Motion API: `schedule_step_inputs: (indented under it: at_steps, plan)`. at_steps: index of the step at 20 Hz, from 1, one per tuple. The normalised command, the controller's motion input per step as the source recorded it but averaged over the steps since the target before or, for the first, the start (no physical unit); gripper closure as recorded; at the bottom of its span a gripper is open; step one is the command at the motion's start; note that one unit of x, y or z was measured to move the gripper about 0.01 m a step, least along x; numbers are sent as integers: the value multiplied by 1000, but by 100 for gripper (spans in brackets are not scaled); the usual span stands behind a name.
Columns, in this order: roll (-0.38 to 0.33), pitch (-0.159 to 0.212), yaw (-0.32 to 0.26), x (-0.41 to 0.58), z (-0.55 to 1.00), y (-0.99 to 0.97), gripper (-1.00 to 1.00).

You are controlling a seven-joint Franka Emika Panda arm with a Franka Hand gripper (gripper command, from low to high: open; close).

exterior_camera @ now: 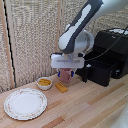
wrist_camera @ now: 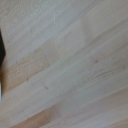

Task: Extend the gripper towards the air fryer handle. Grasp the air fryer handle and pull it to open the air fryer. Release the air fryer handle and move the gripper to the bread. Grasp the bread with the gripper and move it to the air fryer basket. Release the bread inside the air fryer and retract the gripper.

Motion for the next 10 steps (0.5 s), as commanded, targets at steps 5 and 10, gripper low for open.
schedule_step_inputs:
  at_steps: [5, 10]
  plan:
    - [-171, -35, 77, 370, 22, 21, -100]
    - [-165, 1, 44, 414, -21, 0, -100]
